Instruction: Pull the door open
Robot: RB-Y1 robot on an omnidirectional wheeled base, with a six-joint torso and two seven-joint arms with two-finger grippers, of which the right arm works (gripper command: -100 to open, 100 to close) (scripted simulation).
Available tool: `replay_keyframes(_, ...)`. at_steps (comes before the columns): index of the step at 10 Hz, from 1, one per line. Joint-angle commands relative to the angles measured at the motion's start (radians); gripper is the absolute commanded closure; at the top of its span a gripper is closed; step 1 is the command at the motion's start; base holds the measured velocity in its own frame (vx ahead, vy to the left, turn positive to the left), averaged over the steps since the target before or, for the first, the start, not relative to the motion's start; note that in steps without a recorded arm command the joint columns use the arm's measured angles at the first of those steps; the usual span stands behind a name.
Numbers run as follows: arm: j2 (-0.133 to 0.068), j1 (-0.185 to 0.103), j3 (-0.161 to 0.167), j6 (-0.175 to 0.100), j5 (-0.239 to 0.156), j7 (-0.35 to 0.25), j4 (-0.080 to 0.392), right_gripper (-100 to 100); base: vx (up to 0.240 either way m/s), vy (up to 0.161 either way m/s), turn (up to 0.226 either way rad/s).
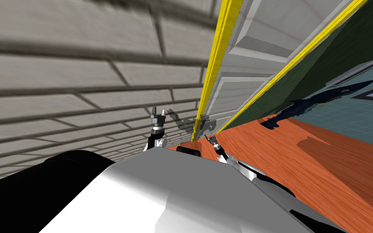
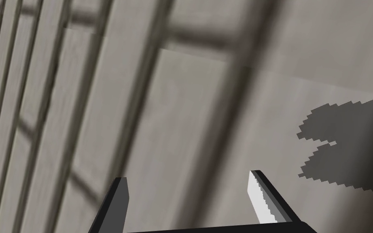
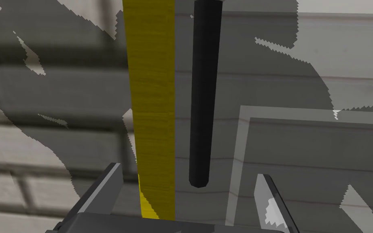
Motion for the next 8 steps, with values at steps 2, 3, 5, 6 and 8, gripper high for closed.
replay_keyframes(2, 0.004, -0.003, 0.003, -0.007, -0.001, -0.008, 0.019, -100, 0.007, 0.002, 0.001)
replay_keyframes(3, 0.009, 0.003, -0.025, 0.001, 0.002, 0.002, 0.014, -100, -0.006, -0.012, 0.193)
replay_keyframes(5, 0.017, 0.012, -0.075, 0.018, 0.008, 0.022, 0.002, -100, -0.024, -0.041, 0.254)
replay_keyframes(6, 0.020, 0.015, -0.092, 0.024, 0.010, 0.029, -0.002, -100, -0.019, -0.050, 0.171)
replay_keyframes(8, 0.025, 0.022, -0.126, 0.036, 0.014, 0.042, -0.010, -100, -0.013, -0.028, 0.143)
